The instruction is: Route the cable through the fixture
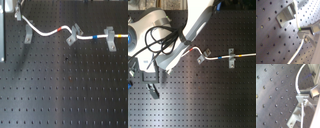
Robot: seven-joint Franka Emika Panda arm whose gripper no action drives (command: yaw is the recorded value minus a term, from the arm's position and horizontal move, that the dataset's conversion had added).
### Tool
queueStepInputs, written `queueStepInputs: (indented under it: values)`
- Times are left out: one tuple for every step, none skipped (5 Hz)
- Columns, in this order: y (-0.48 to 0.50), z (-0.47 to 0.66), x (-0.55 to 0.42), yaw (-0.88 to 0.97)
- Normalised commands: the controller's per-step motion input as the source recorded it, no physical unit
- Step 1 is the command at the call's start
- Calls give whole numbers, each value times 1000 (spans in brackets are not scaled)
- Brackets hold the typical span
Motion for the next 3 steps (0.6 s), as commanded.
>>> queueStepInputs:
  values:
    - [424,236,-132,-177]
    - [542,231,-96,-111]
    - [380,253,-56,-214]
